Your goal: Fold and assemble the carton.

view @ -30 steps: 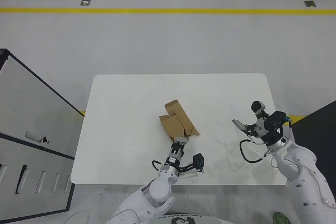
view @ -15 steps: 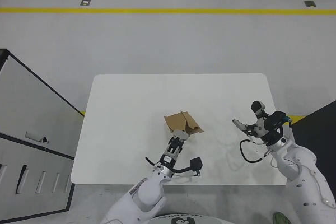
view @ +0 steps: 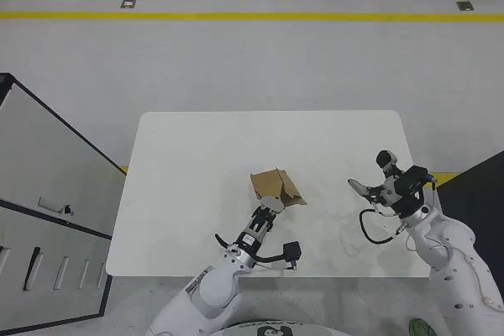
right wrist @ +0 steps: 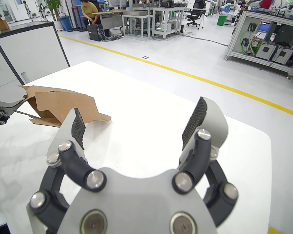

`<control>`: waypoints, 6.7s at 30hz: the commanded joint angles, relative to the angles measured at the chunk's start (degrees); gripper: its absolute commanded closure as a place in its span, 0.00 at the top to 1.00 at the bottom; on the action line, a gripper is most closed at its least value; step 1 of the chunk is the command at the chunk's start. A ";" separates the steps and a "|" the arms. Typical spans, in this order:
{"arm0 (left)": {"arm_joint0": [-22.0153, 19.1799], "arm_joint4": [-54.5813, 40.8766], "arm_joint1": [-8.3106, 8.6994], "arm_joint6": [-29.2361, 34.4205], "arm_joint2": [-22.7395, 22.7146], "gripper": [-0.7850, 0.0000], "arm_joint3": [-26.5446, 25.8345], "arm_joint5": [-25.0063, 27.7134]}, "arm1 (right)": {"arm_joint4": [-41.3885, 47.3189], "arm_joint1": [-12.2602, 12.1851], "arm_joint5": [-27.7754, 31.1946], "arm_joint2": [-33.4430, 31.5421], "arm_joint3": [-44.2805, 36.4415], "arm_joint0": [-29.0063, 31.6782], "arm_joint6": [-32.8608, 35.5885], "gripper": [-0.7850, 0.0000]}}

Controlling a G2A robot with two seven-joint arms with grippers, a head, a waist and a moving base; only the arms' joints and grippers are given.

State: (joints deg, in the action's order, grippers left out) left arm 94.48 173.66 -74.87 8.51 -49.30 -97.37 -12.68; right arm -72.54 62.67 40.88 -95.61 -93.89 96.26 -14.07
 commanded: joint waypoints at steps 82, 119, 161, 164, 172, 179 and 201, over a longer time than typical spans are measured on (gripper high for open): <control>-25.14 -33.27 7.86 -70.06 -2.74 0.00 14.67 -4.84 | -61.65 -15.58 -13.77 14.62 18.63 -23.60 -63.11 1.00; -29.02 -41.28 7.55 -84.92 -0.29 0.00 19.59 -4.95 | -60.48 -15.80 -33.27 36.15 23.63 -38.33 -73.93 0.90; -31.34 -44.08 6.39 -86.91 2.82 0.00 23.18 -5.95 | -48.44 -18.84 -39.87 57.10 22.79 -48.58 -73.93 0.48; -31.39 -44.03 6.32 -86.95 3.03 0.00 23.28 -6.03 | -47.86 -19.01 -40.29 58.05 22.74 -49.09 -73.93 0.47; -31.37 -43.10 6.39 -86.50 2.98 0.00 23.51 -6.33 | -46.42 -19.43 -41.20 60.19 22.39 -50.18 -73.93 0.44; -30.93 -42.64 6.55 -86.29 2.83 0.00 23.10 -6.41 | -45.51 -19.84 -41.79 61.56 22.16 -50.70 -73.93 0.38; -29.96 -41.15 6.79 -84.62 3.09 0.05 21.49 -6.09 | -44.43 -20.78 -42.98 64.00 22.15 -51.52 -73.93 0.00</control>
State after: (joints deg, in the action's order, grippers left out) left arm 64.49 132.40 -68.09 -76.30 -46.18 -75.87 -18.72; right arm -116.87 41.92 -2.01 -31.63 -71.77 44.79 -88.00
